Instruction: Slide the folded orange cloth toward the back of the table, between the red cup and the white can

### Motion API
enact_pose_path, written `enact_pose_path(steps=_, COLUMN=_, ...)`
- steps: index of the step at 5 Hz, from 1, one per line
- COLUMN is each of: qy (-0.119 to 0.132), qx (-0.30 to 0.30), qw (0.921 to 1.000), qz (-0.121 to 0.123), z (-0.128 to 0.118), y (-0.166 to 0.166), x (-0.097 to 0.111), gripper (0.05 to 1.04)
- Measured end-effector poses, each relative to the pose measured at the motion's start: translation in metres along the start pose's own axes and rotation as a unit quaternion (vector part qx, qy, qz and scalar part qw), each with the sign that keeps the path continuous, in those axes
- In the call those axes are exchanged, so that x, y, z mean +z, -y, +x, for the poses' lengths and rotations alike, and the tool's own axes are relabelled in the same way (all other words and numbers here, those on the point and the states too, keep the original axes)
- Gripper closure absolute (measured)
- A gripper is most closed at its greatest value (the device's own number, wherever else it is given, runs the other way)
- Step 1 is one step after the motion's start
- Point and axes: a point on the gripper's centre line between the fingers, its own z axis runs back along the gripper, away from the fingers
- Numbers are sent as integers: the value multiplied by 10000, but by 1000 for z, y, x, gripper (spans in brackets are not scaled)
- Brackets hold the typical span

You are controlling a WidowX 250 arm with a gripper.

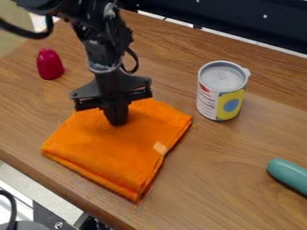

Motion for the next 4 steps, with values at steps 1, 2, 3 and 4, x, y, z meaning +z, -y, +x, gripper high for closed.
enact_pose_path(steps=1, qy=79, qx=101, qw=9999, qz=-69, z=17, y=2, x=1, gripper=1031)
enact_pose_path(steps=2, qy=141, qx=125, qw=9996, qz=-190, z=31, y=3, x=5, gripper=1031)
enact_pose_path(steps=3, qy=236, qx=276, qw=9992, qz=-148, z=47, y=8, x=4, gripper=1031)
enact_pose_path(steps=4, qy=293, qx=486, qw=9983, qz=-118, z=61, y=14, x=0, gripper=1031)
